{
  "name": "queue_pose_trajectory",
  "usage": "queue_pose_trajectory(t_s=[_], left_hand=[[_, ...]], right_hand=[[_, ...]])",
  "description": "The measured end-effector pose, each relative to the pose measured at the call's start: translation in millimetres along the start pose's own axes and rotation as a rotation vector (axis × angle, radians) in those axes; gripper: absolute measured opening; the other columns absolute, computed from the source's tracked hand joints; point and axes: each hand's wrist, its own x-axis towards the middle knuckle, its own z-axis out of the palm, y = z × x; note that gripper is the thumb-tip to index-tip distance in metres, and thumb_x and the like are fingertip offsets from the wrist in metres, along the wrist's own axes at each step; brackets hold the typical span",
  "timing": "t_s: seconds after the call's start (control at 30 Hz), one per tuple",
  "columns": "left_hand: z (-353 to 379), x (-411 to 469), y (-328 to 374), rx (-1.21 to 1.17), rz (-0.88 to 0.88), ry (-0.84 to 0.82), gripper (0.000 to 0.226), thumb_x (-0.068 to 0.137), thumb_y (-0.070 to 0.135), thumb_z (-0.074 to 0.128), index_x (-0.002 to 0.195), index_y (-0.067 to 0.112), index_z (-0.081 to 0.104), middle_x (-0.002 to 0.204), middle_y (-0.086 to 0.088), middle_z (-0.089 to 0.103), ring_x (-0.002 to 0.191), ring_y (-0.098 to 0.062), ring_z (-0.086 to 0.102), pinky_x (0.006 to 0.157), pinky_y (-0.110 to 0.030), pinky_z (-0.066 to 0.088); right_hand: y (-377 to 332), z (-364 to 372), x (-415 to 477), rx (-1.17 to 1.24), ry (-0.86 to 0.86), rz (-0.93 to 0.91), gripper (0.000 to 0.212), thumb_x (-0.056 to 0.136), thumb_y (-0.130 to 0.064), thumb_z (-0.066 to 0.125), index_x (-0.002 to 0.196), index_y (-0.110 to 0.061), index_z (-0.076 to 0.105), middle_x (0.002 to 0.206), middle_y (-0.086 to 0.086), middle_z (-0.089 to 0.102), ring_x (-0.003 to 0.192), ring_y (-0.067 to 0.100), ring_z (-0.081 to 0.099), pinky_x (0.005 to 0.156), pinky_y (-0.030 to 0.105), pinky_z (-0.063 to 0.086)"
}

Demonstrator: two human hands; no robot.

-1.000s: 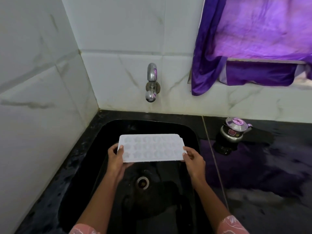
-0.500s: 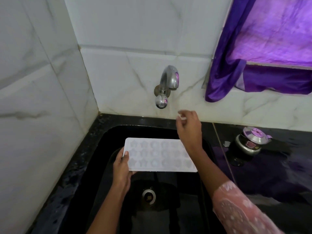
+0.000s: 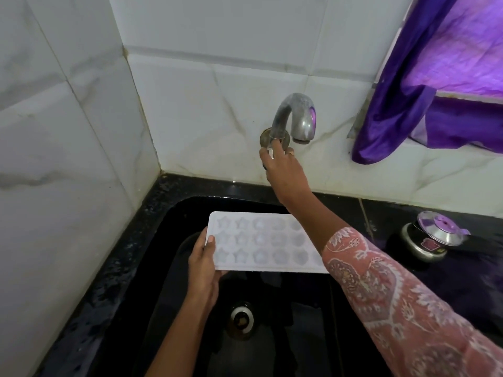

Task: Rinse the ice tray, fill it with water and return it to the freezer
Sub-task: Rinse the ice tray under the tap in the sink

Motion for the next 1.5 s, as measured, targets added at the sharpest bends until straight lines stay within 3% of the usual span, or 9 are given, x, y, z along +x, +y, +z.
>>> queue_pose_trajectory(t_s=[0.3, 0.43, 0.57, 0.67, 0.77, 0.93, 1.13, 1.3, 1.5], left_hand=[[0.4, 0.5, -4.7, 0.0, -0.004, 0.017, 0.033, 0.098, 0.018, 0.043, 0.13, 0.022, 0.051, 0.101, 0.003, 0.066, 0.089, -0.015, 0.065, 0.067, -0.036, 0.053], [1.0, -2.0, -4.6, -0.015, -0.007, 0.01, 0.032, 0.098, 0.018, 0.042, 0.129, 0.022, 0.051, 0.102, 0.003, 0.066, 0.091, -0.016, 0.065, 0.069, -0.037, 0.053], [-1.0, -0.2, -6.2, -0.037, -0.004, 0.012, 0.034, 0.099, 0.019, 0.042, 0.132, 0.02, 0.05, 0.108, 0.0, 0.065, 0.095, -0.018, 0.064, 0.07, -0.038, 0.053], [-0.9, 0.0, -9.4, -0.086, -0.022, 0.012, 0.035, 0.098, 0.018, 0.041, 0.132, 0.02, 0.05, 0.112, -0.003, 0.064, 0.097, -0.02, 0.063, 0.073, -0.039, 0.053], [2.7, 0.5, -12.3, -0.145, -0.058, 0.0, 0.036, 0.099, 0.018, 0.041, 0.134, 0.019, 0.049, 0.118, -0.007, 0.062, 0.101, -0.021, 0.062, 0.075, -0.038, 0.053], [6.9, -1.4, -16.0, -0.226, -0.079, -0.019, 0.036, 0.098, 0.016, 0.041, 0.134, 0.018, 0.048, 0.113, -0.005, 0.064, 0.096, -0.018, 0.064, 0.068, -0.034, 0.058], [16.9, 0.9, -18.2, -0.304, -0.1, -0.059, 0.037, 0.099, 0.015, 0.039, 0.135, 0.015, 0.047, 0.124, -0.011, 0.061, 0.105, -0.022, 0.061, 0.07, -0.032, 0.059], [22.1, 3.2, -20.0, -0.374, -0.126, -0.081, 0.037, 0.099, 0.017, 0.038, 0.135, 0.018, 0.047, 0.121, -0.009, 0.062, 0.104, -0.023, 0.062, 0.068, -0.035, 0.059], [30.6, 6.7, -28.6, -0.503, -0.258, -0.133, 0.032, 0.099, 0.016, 0.037, 0.126, 0.011, 0.052, 0.095, -0.009, 0.072, 0.076, -0.016, 0.07, 0.063, -0.031, 0.059]], right_hand=[[-0.4, -2.7, 1.3, -0.024, 0.031, -0.057, 0.047, 0.068, 0.018, 0.063, 0.113, 0.005, 0.056, 0.133, 0.025, 0.046, 0.098, 0.047, 0.056, 0.08, 0.046, 0.051], [0.1, -7.1, -0.1, -0.011, 0.007, -0.046, 0.05, 0.081, 0.008, 0.057, 0.129, -0.004, 0.044, 0.145, 0.018, 0.032, 0.118, 0.044, 0.045, 0.091, 0.042, 0.046], [7.0, -3.4, -28.0, 0.28, 0.074, 0.117, 0.065, 0.088, -0.016, 0.057, 0.144, -0.016, 0.024, 0.147, 0.015, 0.029, 0.117, 0.038, 0.045, 0.097, 0.043, 0.042], [2.7, 12.4, -78.2, 0.413, 0.093, 0.241, 0.059, 0.093, -0.02, 0.049, 0.144, -0.006, 0.023, 0.147, 0.018, 0.032, 0.131, 0.034, 0.036, 0.108, 0.039, 0.03], [-5.9, 33.9, -118.0, 0.381, -0.169, 0.266, 0.058, 0.098, -0.032, 0.032, 0.147, -0.006, 0.012, 0.156, 0.012, 0.013, 0.144, 0.025, 0.011, 0.116, 0.032, 0.006], [-20.7, 56.0, -134.6, 0.348, -0.295, 0.3, 0.092, 0.074, -0.062, -0.01, 0.147, -0.008, -0.001, 0.157, 0.008, -0.009, 0.144, 0.019, -0.013, 0.11, 0.027, -0.017], [-39.4, 48.0, -127.7, 0.385, -0.357, -0.08, 0.085, 0.077, -0.061, -0.013, 0.148, -0.016, -0.002, 0.157, -0.001, -0.007, 0.139, 0.008, -0.02, 0.111, 0.025, -0.017], [-10.3, 60.2, -110.3, 0.29, -0.248, 0.116, 0.078, 0.084, -0.057, -0.002, 0.148, -0.014, -0.003, 0.156, 0.001, -0.011, 0.138, 0.009, -0.019, 0.114, 0.029, -0.012], [-35.1, 60.0, -104.7, 0.216, -0.221, -0.231, 0.062, 0.096, -0.043, 0.01, 0.144, -0.009, 0.026, 0.154, 0.008, 0.021, 0.143, 0.021, 0.017, 0.116, 0.044, 0.016]])
